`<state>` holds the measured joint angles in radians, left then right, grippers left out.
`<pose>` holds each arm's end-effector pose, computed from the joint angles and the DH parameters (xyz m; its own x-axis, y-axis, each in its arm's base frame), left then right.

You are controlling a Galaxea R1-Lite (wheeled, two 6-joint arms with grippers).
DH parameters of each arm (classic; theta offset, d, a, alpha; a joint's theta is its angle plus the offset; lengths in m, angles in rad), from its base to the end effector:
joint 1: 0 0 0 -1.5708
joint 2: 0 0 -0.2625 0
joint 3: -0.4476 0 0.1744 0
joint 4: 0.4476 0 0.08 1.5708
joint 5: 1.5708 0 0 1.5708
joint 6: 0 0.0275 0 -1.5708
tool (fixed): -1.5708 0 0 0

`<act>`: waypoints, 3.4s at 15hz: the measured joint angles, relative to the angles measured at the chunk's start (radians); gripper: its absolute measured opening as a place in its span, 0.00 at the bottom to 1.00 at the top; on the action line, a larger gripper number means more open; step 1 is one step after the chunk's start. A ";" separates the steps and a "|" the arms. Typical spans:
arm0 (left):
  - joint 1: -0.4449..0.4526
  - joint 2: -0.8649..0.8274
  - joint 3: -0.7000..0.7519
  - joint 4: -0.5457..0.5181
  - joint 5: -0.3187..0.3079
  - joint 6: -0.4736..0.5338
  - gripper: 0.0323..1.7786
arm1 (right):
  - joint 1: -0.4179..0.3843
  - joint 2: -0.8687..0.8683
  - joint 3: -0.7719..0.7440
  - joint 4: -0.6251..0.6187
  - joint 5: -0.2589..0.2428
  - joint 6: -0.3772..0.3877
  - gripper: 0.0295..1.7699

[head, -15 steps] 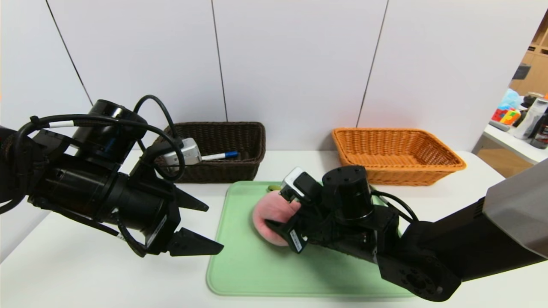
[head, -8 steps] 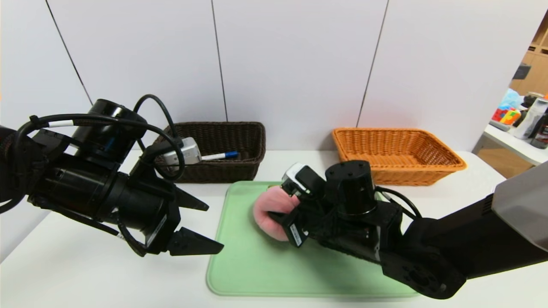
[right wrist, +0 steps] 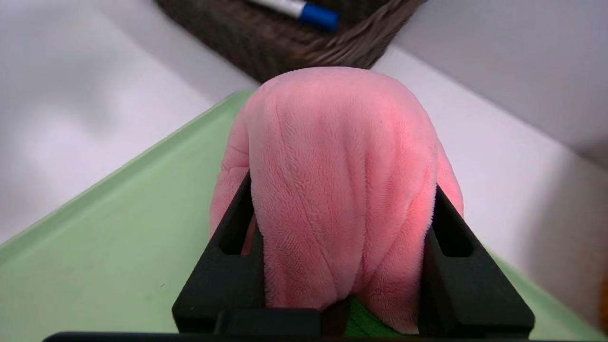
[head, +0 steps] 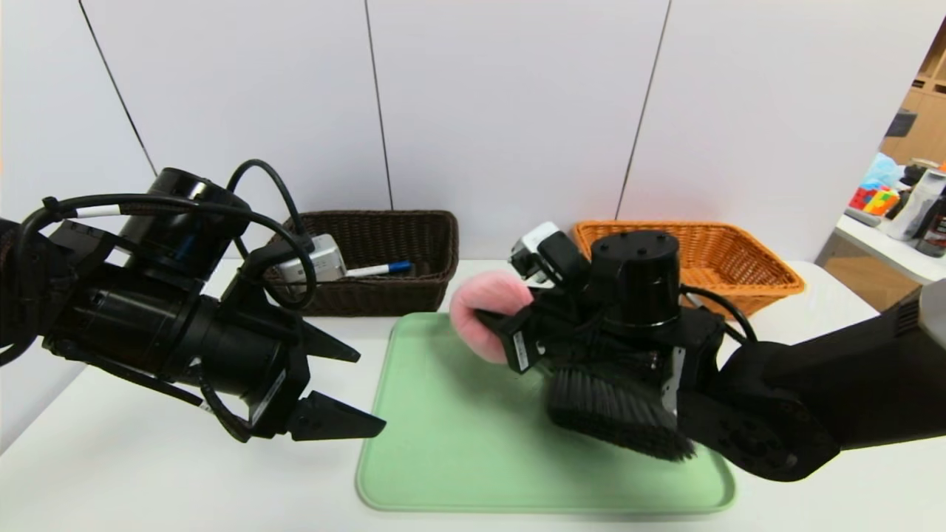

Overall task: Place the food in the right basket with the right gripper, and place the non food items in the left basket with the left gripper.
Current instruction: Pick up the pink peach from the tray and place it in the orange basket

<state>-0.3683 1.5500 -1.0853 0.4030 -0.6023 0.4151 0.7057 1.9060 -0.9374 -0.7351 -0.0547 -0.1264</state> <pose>0.2139 -0.0992 0.1811 0.2931 -0.7204 -0.6286 0.8712 0.4720 -0.1347 0.2614 0.2208 0.1362 0.7749 0.5884 -0.2310 -0.6245 0.7693 -0.1352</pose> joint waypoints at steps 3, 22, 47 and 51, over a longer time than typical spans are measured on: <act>-0.001 -0.001 0.000 0.000 0.000 0.000 0.95 | -0.061 -0.038 -0.029 0.016 -0.003 0.001 0.44; 0.000 -0.003 -0.003 0.000 0.000 -0.004 0.95 | -0.623 -0.066 -0.177 0.279 0.004 -0.005 0.44; 0.008 -0.003 0.001 -0.033 -0.001 -0.012 0.95 | -0.668 0.226 -0.563 0.618 0.001 0.041 0.47; 0.008 -0.003 0.004 -0.041 -0.002 -0.017 0.95 | -0.665 0.222 -0.564 0.629 0.002 0.043 0.67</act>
<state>-0.3606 1.5474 -1.0815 0.3617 -0.6043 0.3983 0.0404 2.1279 -1.5013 -0.1066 -0.0523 -0.0836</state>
